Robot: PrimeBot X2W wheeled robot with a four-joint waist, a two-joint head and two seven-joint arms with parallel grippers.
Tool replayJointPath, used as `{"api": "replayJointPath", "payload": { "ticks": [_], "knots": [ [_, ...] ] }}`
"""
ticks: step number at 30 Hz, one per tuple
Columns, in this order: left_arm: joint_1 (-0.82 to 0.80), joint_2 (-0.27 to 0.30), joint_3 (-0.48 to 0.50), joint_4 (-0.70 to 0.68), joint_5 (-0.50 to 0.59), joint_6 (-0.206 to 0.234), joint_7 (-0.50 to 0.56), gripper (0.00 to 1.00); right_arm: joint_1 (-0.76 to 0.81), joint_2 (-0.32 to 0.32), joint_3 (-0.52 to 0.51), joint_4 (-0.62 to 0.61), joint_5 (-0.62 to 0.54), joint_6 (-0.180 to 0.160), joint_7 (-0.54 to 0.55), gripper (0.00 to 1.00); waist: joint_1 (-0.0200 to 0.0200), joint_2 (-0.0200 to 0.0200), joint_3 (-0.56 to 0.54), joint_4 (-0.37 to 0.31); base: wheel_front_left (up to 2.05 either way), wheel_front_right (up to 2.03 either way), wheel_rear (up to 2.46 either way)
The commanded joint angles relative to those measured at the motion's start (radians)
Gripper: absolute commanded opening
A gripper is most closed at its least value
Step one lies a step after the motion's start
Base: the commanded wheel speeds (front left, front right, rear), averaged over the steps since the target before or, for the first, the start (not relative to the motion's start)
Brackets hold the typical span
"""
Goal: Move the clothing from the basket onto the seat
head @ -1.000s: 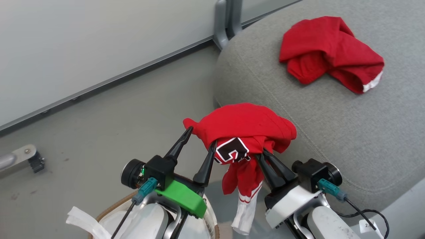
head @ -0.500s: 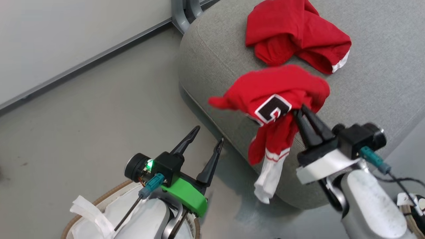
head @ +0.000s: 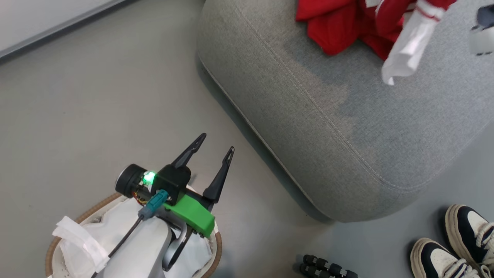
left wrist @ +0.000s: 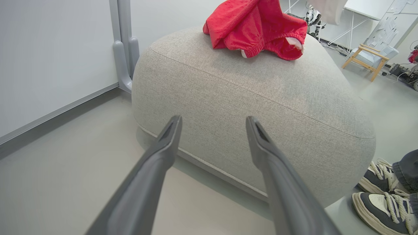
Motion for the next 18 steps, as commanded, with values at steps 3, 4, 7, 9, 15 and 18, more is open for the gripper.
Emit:
{"api": "replayJointPath", "payload": {
  "ticks": [3, 4, 7, 9, 15, 18],
  "knots": [
    [-0.040, 0.032, 0.002, -0.018, 0.015, -0.003, -0.001, 1.00, -0.081, -0.017, -0.043, 0.086, -0.002, -0.001, -0.002, 0.00, 0.0000, -0.0001, 0.104, 0.028, 0.00, 0.00, 0.00],
    [-0.049, 0.038, -0.002, -0.023, 0.020, -0.003, -0.001, 1.00, -0.096, -0.022, -0.053, 0.111, -0.007, -0.001, -0.002, 0.00, 0.0000, -0.0001, 0.118, 0.033, 0.00, 0.00, 0.00],
    [-0.080, 0.054, -0.017, -0.037, 0.030, -0.003, -0.001, 1.00, -0.130, -0.030, -0.084, 0.198, -0.034, -0.001, -0.002, 0.00, 0.0000, -0.0001, 0.162, 0.053, 0.00, 0.00, 0.00],
    [-0.098, 0.058, -0.025, -0.049, 0.037, -0.003, -0.001, 1.00, -0.136, -0.026, -0.100, 0.255, -0.045, -0.001, -0.002, 0.00, 0.0000, -0.0001, 0.185, 0.069, 0.00, 0.00, 0.00],
    [-0.138, 0.062, -0.048, -0.080, 0.048, -0.003, -0.001, 1.00, -0.088, 0.026, -0.150, 0.388, -0.055, -0.001, -0.002, 0.00, 0.0000, -0.0001, 0.229, 0.106, 0.00, 0.00, 0.00],
    [-0.147, 0.059, -0.052, -0.084, 0.046, -0.003, -0.001, 1.00, -0.056, 0.046, -0.181, 0.444, -0.065, -0.001, -0.002, 0.00, 0.0000, -0.0001, 0.235, 0.119, 0.00, 0.00, 0.00]
  ]
}}
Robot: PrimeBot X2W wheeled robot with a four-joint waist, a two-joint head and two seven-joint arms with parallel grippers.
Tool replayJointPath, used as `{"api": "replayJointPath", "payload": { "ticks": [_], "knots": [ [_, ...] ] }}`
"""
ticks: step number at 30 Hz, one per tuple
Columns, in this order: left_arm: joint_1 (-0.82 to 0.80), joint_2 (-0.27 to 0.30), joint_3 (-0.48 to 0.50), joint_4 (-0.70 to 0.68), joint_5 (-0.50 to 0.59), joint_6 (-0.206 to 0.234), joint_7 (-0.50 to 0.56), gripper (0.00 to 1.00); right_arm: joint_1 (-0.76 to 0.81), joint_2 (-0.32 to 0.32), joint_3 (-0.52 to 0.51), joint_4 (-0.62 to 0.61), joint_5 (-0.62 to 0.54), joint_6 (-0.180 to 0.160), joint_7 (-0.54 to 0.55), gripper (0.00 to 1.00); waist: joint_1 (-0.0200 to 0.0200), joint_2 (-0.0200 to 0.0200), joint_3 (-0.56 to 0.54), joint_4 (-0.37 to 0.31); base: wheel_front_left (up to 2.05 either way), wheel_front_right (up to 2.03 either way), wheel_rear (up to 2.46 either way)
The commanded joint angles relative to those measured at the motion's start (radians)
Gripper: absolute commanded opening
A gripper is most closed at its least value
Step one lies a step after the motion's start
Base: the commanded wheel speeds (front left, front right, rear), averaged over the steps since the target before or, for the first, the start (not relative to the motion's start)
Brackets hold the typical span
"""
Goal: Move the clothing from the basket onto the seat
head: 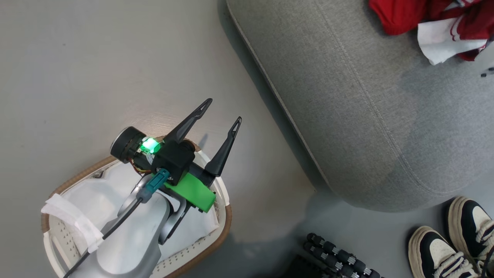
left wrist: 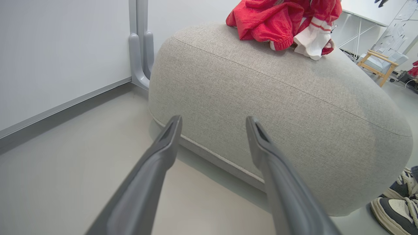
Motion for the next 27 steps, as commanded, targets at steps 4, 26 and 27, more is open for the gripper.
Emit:
{"api": "replayJointPath", "payload": {
  "ticks": [4, 26, 27],
  "knots": [
    [-0.019, -0.003, 0.006, -0.007, 0.005, -0.003, -0.001, 1.00, 0.050, 0.016, -0.079, 0.034, -0.002, -0.001, -0.002, 1.00, -0.0002, -0.0001, 0.008, 0.040, 0.00, 0.00, 0.00],
    [0.123, -0.108, 0.121, -0.032, 0.020, -0.003, -0.001, 1.00, 0.311, 0.131, 0.043, -0.376, 0.047, -0.001, -0.002, 1.00, -0.0002, -0.0001, -0.281, 0.139, 0.00, 0.00, 0.00],
    [0.127, -0.112, 0.136, -0.032, 0.023, -0.003, -0.001, 1.00, 0.321, 0.135, 0.053, -0.385, 0.048, -0.001, -0.002, 1.00, -0.0002, -0.0001, -0.290, 0.151, 0.00, 0.00, 0.00]
  ]
}}
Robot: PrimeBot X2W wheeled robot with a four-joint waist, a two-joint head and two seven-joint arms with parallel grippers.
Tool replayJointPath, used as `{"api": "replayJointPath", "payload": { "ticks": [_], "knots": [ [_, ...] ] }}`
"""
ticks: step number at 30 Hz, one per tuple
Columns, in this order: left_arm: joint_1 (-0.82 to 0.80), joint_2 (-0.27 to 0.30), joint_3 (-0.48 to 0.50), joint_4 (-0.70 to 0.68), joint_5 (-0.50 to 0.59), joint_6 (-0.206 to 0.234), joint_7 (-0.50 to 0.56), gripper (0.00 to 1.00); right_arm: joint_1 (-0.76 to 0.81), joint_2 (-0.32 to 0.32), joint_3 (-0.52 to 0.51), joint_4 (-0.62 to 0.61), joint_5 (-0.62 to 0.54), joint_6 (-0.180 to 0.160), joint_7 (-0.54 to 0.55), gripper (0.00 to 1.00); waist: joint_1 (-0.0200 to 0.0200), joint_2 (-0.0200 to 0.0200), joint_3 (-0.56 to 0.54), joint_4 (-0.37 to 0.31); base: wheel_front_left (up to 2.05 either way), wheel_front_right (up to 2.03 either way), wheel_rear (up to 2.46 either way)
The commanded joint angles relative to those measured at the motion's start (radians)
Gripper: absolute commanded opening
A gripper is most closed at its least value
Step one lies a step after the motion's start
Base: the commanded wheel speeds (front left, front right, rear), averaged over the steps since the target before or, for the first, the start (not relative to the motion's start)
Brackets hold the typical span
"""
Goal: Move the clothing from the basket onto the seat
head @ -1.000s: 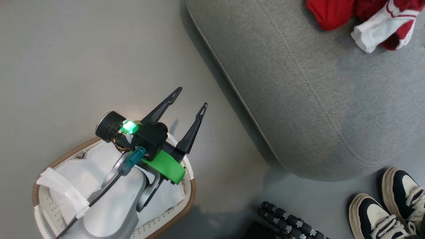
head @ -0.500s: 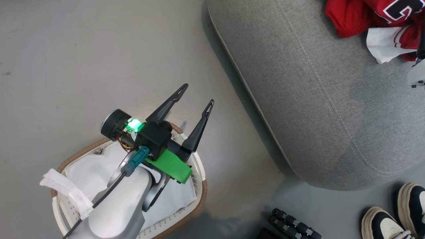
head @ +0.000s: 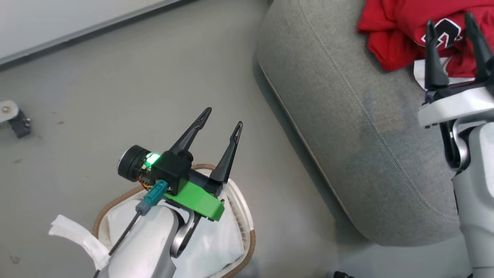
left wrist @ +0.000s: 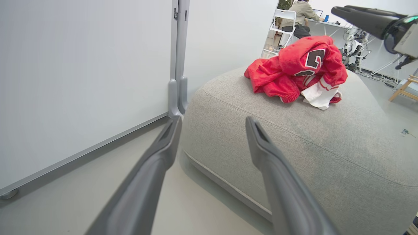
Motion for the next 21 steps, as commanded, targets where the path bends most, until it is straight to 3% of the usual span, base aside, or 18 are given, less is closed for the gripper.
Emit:
{"api": "replayJointPath", "payload": {
  "ticks": [1, 11, 21],
  "knots": [
    [0.016, -0.004, 0.030, -0.004, 0.011, -0.003, -0.001, 1.00, 0.028, 0.003, 0.019, -0.016, 0.006, -0.001, -0.002, 1.00, 0.0000, -0.0001, -0.063, 0.071, 0.00, 0.00, 0.00],
    [0.077, -0.045, 0.213, 0.008, 0.073, 0.000, -0.001, 1.00, 0.133, 0.059, 0.062, -0.020, 0.022, -0.001, -0.002, 1.00, 0.0000, -0.0001, -0.130, 0.205, 0.00, 0.00, 0.00],
    [0.209, -0.072, 0.418, 0.062, 0.117, 0.034, -0.001, 1.00, 0.261, 0.101, 0.058, 0.011, 0.006, -0.001, -0.002, 1.00, 0.0000, -0.0001, -0.206, 0.301, 0.00, 0.00, 0.00]
  ]
}}
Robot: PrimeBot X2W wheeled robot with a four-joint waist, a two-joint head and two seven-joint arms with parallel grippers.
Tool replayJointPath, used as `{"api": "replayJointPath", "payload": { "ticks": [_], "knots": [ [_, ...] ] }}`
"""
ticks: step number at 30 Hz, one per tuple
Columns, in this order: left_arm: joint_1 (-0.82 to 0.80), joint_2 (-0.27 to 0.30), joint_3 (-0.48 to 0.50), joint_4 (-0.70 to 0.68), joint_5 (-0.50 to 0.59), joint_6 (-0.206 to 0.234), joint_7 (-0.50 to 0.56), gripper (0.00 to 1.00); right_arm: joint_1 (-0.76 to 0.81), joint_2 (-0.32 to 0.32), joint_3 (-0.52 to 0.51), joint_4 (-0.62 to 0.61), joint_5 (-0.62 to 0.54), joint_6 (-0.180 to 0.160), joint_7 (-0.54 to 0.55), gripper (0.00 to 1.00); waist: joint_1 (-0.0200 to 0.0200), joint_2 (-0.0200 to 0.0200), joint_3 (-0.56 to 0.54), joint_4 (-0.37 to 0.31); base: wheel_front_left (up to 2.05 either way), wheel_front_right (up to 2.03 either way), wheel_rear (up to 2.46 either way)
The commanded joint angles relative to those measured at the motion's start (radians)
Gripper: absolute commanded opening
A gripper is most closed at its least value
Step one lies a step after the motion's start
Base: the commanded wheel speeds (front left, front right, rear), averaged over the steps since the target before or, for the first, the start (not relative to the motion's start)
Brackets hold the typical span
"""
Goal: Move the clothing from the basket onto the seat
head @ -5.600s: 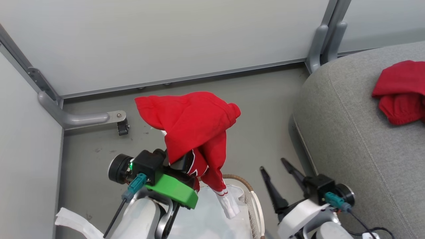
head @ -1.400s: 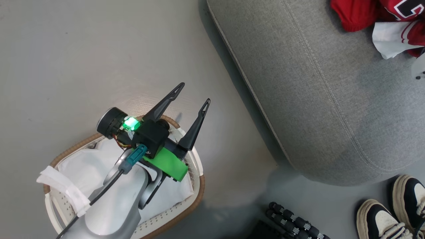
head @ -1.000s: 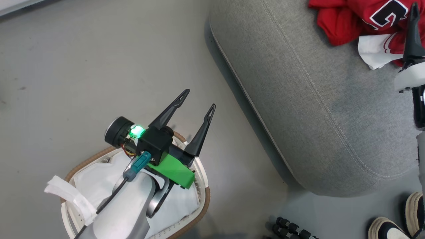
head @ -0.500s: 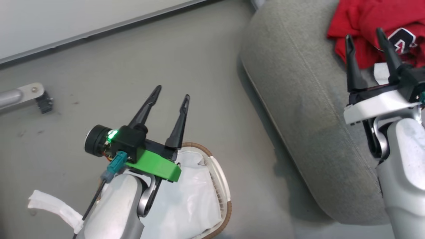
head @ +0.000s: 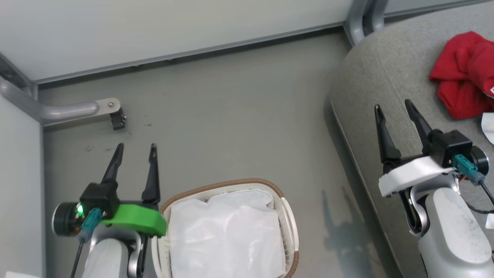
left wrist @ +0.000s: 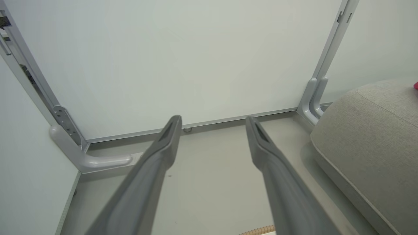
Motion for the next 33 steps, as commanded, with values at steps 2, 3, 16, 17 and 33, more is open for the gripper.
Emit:
{"api": "replayJointPath", "payload": {
  "ticks": [2, 3, 16, 17, 33],
  "knots": [
    [0.044, -0.008, 0.038, 0.007, 0.019, 0.008, -0.001, 1.00, 0.040, 0.002, 0.000, -0.001, -0.004, -0.001, -0.002, 1.00, 0.0000, 0.0000, -0.059, 0.055, 0.00, 0.00, 0.00],
    [0.053, -0.009, 0.053, 0.004, 0.022, 0.008, -0.001, 1.00, 0.050, 0.004, 0.000, -0.006, -0.001, -0.001, -0.002, 1.00, 0.0000, 0.0000, -0.064, 0.059, 0.00, 0.00, 0.00],
    [0.195, -0.020, 0.160, -0.028, 0.006, 0.002, -0.001, 1.00, 0.209, 0.028, 0.026, -0.034, 0.035, -0.001, -0.002, 1.00, 0.0000, 0.0000, -0.138, 0.073, 0.00, 0.00, 0.00],
    [0.203, -0.020, 0.163, -0.030, -0.002, 0.002, -0.001, 1.00, 0.215, 0.031, 0.030, -0.036, 0.040, -0.001, -0.002, 1.00, 0.0000, 0.0000, -0.142, 0.071, 0.00, 0.00, 0.00],
    [0.216, -0.026, 0.177, -0.002, -0.108, 0.003, 0.031, 0.00, 0.252, 0.056, 0.024, -0.014, 0.133, 0.000, 0.023, 0.00, 0.0000, 0.0000, -0.161, 0.058, 0.00, 0.00, 0.00]
  ]
}}
